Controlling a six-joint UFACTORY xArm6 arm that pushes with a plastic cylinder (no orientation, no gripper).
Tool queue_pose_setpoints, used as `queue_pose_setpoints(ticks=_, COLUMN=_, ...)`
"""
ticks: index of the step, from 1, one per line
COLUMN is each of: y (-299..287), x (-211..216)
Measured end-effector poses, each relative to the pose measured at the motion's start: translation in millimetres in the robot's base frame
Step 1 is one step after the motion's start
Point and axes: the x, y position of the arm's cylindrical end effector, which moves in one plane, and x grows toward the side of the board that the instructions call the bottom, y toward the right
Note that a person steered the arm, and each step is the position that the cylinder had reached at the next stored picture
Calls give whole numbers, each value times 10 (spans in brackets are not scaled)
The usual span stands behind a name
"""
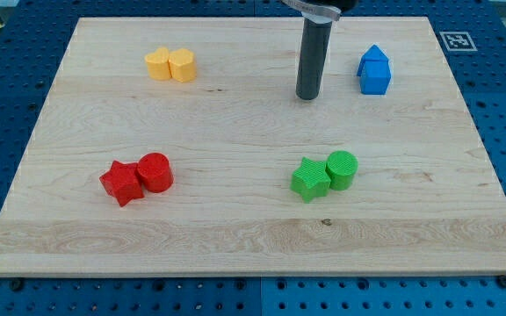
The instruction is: Place your arm to the bottom of the blue cube
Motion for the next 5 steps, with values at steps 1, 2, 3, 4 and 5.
queue_pose_setpoints(ticks=1, y=86, x=0)
queue_pose_setpoints(ticks=2, y=271, x=11)
queue_pose_setpoints(ticks=3, y=489, x=40)
queue_pose_setpoints(ticks=4, y=671, x=57)
queue_pose_setpoints(ticks=5, y=814, x=69)
